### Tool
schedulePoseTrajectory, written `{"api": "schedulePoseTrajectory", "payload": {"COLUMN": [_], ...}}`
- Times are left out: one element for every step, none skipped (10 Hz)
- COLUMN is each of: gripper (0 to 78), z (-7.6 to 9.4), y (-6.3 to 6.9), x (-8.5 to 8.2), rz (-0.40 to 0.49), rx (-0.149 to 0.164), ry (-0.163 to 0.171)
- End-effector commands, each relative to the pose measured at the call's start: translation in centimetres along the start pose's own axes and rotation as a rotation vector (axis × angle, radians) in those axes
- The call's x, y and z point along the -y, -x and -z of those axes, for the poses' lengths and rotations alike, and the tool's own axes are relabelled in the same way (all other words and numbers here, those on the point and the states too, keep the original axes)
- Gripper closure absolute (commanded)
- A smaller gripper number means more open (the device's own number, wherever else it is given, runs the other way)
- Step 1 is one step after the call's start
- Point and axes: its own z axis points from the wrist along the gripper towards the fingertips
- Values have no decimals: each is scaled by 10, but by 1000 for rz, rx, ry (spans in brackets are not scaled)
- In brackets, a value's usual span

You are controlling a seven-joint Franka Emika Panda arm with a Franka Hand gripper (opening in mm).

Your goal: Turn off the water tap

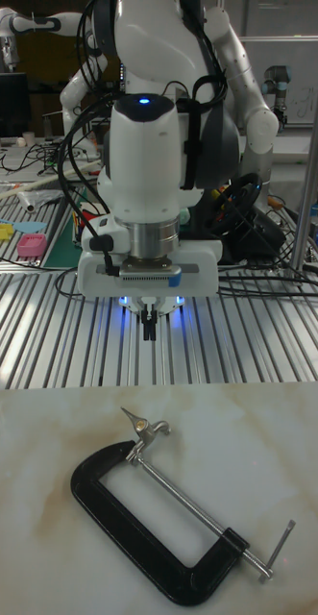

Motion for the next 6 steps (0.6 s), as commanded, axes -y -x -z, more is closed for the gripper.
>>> {"api": "schedulePoseTrajectory", "payload": {"gripper": [776, 776, 776, 776, 776, 776], "z": [0, 0, 0, 0, 0, 0], "y": [0, 0, 0, 0, 0, 0], "x": [0, 0, 0, 0, 0, 0], "rz": [-357, -348, -345, -343, -342, -339], "rx": [101, 109, 108, 107, 107, 107], "ry": [87, 39, 35, 36, 36, 36]}}
